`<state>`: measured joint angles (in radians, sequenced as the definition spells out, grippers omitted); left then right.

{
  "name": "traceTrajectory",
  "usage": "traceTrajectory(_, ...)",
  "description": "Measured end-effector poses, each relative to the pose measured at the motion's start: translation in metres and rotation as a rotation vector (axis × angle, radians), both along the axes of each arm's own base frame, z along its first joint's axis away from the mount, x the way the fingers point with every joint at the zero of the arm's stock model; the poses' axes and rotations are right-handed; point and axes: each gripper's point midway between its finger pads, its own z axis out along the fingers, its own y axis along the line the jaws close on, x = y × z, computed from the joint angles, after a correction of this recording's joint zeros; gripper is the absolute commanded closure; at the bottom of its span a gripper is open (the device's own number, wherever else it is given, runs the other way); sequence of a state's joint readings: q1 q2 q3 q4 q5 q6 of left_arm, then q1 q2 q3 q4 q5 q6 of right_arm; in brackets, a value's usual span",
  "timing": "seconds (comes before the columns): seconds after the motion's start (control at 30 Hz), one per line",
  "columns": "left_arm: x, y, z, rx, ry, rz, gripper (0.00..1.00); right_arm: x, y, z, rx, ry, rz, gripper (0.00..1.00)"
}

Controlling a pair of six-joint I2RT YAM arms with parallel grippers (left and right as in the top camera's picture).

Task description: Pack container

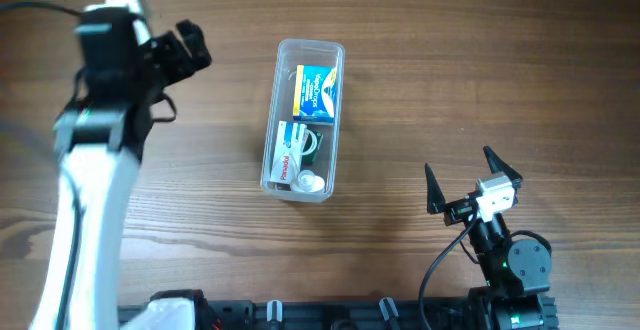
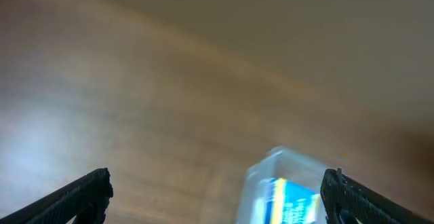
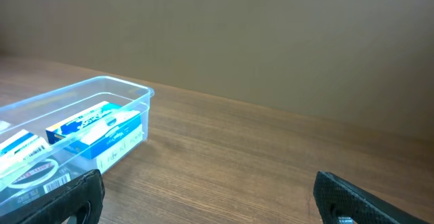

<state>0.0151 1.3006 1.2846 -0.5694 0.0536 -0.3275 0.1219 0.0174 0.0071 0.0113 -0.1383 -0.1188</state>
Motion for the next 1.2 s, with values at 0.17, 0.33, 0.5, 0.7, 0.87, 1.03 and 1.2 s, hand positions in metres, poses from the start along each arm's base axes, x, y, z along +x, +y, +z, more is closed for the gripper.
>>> traceTrajectory(0.17, -0.086, 0.001, 0.123, 0.011, -0.36, 0.014, 0.0, 0.0, 0.0, 0.0, 0.0, 0.001, 0.0, 0.0)
traceTrajectory(0.33, -0.179, 0.004, 0.142, 0.02, -0.427, 0.035, 0.0, 0.0, 0.0, 0.0, 0.0, 0.0, 0.0, 0.0)
traceTrajectory(0.5, -0.249, 0.005, 0.105, 0.025, -0.428, 0.047, 0.0, 0.0, 0.0, -0.001, -0.004, 0.001, 0.0, 0.0)
traceTrajectory(0.7, -0.25, 0.008, -0.015, 0.022, -0.296, 0.066, 0.0, 0.0, 0.0, -0.001, -0.004, 0.001, 0.0, 0.0)
traceTrajectory(0.87, -0.218, 0.011, -0.06, 0.0, -0.341, 0.092, 0.0, 0.0, 0.0, -0.001, -0.004, 0.001, 0.0, 0.0)
traceTrajectory(1.03, -0.185, 0.01, -0.045, 0.011, -0.551, 0.068, 0.0, 0.0, 0.0, -0.001, -0.004, 0.001, 0.0, 0.0)
traceTrajectory(1.2, -0.168, 0.0, -0.054, 0.079, -0.66, -0.02, 0.0, 0.0, 0.0, -0.001, -0.004, 0.001, 0.0, 0.0)
